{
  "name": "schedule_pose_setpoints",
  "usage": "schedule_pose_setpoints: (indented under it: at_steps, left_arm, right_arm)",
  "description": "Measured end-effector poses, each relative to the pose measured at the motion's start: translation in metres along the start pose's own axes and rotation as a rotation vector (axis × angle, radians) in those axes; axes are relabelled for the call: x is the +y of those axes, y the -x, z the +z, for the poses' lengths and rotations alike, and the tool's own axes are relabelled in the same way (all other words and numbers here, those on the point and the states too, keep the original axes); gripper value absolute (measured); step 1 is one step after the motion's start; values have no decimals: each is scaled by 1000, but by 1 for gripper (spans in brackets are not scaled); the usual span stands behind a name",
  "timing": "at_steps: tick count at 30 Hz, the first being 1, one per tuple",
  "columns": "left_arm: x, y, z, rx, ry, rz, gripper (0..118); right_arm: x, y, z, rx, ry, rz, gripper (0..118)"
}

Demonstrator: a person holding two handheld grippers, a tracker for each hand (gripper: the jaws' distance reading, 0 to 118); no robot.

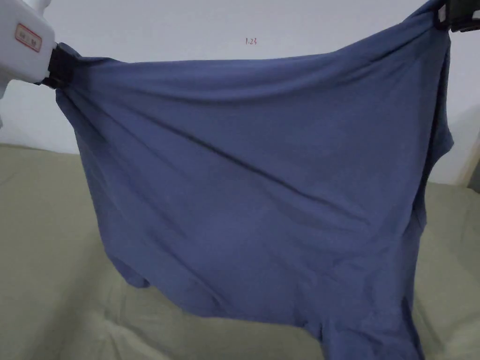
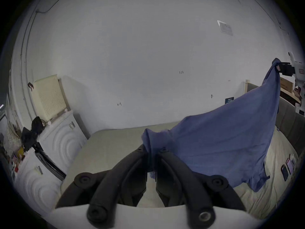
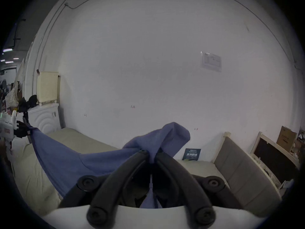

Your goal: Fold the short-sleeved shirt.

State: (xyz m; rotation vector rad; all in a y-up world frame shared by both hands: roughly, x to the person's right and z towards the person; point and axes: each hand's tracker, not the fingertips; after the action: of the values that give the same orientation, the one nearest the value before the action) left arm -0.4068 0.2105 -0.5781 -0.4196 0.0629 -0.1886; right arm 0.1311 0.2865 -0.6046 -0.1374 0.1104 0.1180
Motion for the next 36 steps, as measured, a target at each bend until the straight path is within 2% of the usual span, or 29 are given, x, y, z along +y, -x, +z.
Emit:
schedule_pose_setpoints:
  at_steps: [9,17,19,23,26,36]
  left_arm:
    - [55,11,-18,78,-77,7,8]
    - [75,15,-34,138,-123,21,8]
    - [75,18,-33,137,-123,1,8]
    - [62,23,-26,132,-134,10,8]
    - [44,22,-19,99,-112,2,8]
    - [-25,12,2,15,-33,-68,8]
  right_arm:
    - [58,-13,-47,-40,-99,31,1]
    - [91,0,-40,-52,-195,49,1]
    - [89,2,-37,-51,-197,66,1]
    - [68,1,-25,-26,-180,44,1]
    - [44,-1,-18,-20,-117,26,1]
    - [-31,-10,21,24,13,41,1]
